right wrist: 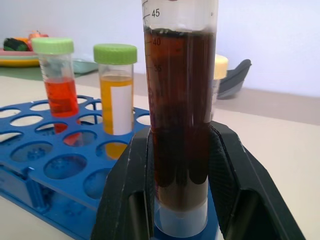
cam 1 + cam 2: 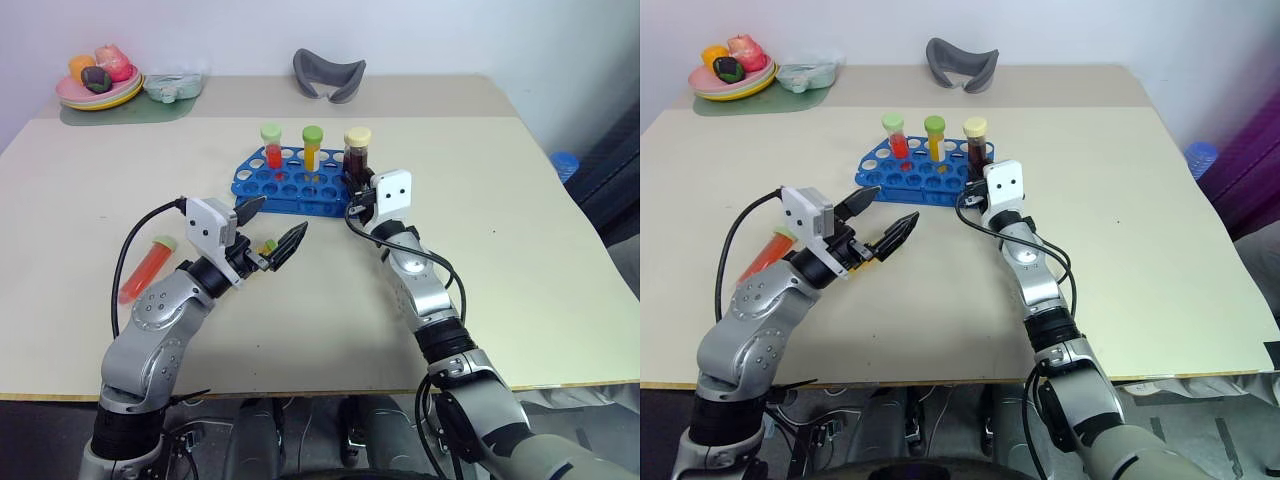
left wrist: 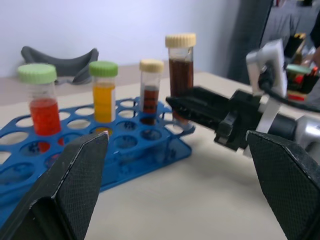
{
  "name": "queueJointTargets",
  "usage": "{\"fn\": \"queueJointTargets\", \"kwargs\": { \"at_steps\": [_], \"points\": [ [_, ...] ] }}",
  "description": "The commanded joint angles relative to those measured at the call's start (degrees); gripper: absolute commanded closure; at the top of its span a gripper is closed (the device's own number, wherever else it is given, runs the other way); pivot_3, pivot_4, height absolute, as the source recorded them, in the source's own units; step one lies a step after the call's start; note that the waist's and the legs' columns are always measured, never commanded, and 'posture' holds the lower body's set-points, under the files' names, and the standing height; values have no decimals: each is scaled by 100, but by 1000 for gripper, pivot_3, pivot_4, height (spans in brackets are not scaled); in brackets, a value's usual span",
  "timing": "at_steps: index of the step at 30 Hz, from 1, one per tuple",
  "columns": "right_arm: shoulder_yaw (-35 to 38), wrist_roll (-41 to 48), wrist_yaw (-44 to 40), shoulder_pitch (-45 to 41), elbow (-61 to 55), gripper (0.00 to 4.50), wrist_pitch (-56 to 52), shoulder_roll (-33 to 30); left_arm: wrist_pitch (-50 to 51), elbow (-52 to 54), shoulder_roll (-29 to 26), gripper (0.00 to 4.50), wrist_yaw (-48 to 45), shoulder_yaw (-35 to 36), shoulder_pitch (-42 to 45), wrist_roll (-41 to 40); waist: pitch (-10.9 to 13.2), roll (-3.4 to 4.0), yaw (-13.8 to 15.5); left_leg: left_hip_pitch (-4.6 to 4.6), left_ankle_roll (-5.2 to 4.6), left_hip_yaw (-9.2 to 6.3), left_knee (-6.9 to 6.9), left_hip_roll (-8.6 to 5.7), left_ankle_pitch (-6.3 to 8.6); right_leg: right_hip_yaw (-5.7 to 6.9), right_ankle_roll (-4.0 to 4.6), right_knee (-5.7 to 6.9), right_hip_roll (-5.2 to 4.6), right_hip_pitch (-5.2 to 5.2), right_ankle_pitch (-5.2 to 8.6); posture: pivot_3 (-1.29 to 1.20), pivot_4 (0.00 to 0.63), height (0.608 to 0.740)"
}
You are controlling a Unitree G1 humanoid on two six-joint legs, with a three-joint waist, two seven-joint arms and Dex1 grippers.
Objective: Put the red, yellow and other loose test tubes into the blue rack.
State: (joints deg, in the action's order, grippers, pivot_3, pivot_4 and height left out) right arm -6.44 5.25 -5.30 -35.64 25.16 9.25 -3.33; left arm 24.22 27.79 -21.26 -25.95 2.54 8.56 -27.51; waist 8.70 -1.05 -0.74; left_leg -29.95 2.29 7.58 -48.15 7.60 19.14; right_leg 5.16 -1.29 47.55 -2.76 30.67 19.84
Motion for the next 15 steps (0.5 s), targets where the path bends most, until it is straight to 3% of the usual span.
{"fn": "queueJointTargets", "kwargs": {
  "at_steps": [1, 15],
  "points": [
    [95, -69, -74, -195, 60, 3668, 243, 119, -234, 93, 1, 0, -70, 6, -47, 88, 0, 0, 3, -3, 1, 0, -1, 0, 0, 0, 0, 0, 0, 2, 0, 0, 150, 660],
    [361, -148, -101, -344, 728, 3668, 711, 274, -208, 117, 25, 0, -77, 11, 7, 105, 0, 0, 8, -5, 1, 0, -8, 0, -1, 0, 0, 9, -2, 4, 0, 0, 150, 660]
  ]
}}
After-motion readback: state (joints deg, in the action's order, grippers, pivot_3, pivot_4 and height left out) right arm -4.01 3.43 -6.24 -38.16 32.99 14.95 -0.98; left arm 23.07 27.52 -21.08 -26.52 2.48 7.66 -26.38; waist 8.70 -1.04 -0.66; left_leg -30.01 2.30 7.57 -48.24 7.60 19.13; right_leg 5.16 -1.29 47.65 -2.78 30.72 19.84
